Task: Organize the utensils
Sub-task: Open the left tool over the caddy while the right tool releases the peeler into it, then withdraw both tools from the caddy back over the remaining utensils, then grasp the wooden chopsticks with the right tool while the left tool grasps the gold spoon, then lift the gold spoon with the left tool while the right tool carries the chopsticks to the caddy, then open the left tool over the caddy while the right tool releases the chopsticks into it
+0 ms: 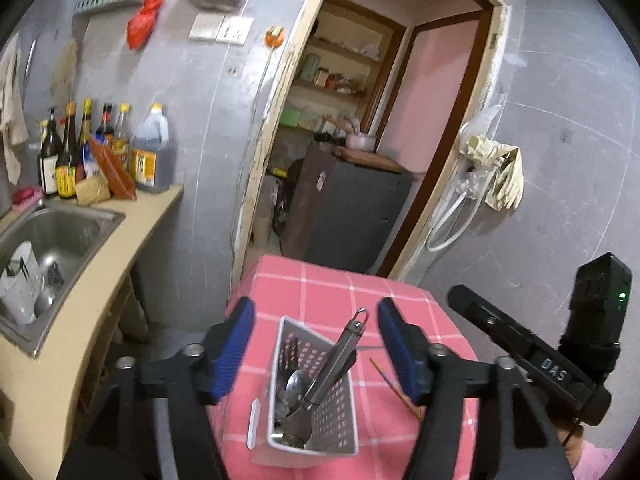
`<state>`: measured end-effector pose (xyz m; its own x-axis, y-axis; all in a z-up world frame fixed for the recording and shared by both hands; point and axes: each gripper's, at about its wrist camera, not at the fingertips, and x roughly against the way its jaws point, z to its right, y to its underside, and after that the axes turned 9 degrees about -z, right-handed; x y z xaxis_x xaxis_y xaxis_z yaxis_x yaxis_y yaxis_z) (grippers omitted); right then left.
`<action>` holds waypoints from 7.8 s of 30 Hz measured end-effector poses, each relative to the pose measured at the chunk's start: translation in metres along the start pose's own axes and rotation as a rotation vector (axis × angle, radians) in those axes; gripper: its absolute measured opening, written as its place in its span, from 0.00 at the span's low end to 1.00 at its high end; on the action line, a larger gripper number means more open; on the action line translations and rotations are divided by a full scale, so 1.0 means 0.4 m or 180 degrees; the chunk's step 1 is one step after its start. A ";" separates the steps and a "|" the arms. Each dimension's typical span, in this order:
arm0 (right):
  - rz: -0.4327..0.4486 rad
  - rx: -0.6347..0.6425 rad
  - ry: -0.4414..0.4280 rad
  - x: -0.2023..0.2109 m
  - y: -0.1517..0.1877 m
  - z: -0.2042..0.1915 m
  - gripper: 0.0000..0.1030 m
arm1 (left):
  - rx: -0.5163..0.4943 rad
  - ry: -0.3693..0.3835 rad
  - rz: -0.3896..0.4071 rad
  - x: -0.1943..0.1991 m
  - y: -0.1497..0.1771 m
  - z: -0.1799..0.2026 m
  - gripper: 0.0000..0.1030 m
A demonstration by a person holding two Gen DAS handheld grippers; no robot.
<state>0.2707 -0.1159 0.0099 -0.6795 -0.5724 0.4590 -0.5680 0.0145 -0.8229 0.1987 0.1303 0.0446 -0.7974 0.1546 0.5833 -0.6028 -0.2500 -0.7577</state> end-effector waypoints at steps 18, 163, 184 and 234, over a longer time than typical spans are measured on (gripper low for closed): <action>0.0420 0.0051 0.1147 0.282 0.041 0.167 0.99 | -0.0481 -0.0108 0.0419 -0.030 0.087 0.226 1.00; -0.2461 -0.0226 0.0684 -0.187 0.248 0.549 0.27 | -0.0272 0.0692 -0.2409 -0.631 0.341 0.347 0.07; -0.2100 -0.0815 0.0690 -0.135 0.244 0.535 0.11 | -0.0060 0.0816 -0.2263 -0.546 0.335 0.319 0.05; 0.0734 -0.0097 -0.0563 0.008 -0.143 -0.076 0.11 | 0.0177 0.0675 0.0307 -0.034 -0.012 -0.019 0.05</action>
<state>0.2869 -0.0939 0.0685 -0.7023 -0.6852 0.1932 -0.4234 0.1838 -0.8871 0.2124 0.1366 0.0382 -0.8430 0.3232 0.4300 -0.5256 -0.3247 -0.7863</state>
